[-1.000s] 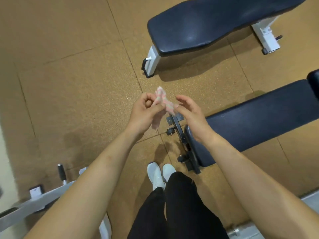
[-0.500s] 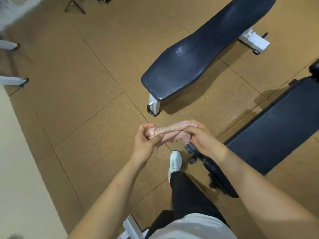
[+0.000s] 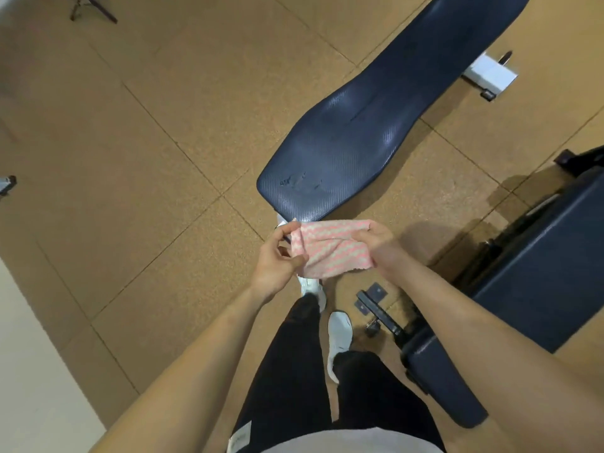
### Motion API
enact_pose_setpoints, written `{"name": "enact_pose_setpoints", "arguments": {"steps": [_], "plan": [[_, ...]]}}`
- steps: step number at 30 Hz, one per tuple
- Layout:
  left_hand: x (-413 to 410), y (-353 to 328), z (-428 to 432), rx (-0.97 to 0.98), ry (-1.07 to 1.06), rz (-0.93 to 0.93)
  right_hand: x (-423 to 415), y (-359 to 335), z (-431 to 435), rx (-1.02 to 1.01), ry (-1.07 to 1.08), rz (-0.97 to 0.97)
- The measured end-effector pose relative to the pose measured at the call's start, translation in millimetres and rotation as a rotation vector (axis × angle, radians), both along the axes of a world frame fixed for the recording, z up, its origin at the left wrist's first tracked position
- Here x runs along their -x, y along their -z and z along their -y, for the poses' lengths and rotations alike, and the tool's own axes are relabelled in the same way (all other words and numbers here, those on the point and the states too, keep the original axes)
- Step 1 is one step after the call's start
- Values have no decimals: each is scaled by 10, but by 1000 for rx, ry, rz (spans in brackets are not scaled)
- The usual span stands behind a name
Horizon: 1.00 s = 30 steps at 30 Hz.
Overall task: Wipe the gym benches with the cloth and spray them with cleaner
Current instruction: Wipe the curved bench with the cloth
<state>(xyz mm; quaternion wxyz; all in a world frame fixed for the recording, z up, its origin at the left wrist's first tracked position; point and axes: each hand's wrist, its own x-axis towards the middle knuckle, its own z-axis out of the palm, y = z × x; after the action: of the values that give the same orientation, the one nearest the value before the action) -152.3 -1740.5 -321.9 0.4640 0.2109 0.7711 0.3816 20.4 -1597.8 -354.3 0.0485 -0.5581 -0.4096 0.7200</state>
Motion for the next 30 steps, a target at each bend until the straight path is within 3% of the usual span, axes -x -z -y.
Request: {"name": "enact_pose_setpoints", "arguments": {"steps": [3,7,14,21,24,27,29,30], "plan": [[311,346,-293,17,102,-116,323,252,-321,-156,-174,140],[733,934,-594,27,171,-156,719,722,-729,-220,-299,219],[1282,1776,-1014,92,151,-225,1399,1466,-1225,-392,-519,370],[1370,2426,-1275,160,-4,-282,1824,2237,-1449,-459,-575,350],[1388,2654,-1372,274,-49,-291,1835,2517,-1476,-706,-751,485],[1383,2860,-1366,428,-68,-642,1844,2681,-1460,-948,-902,517],[1369,2998,-1357,310,82,-838,1880,2746,-1429,-1039,-1057,386],[1366,3075,-1367,203,215,-847,1894,2778,-1416,-1055,-1139,306]]}}
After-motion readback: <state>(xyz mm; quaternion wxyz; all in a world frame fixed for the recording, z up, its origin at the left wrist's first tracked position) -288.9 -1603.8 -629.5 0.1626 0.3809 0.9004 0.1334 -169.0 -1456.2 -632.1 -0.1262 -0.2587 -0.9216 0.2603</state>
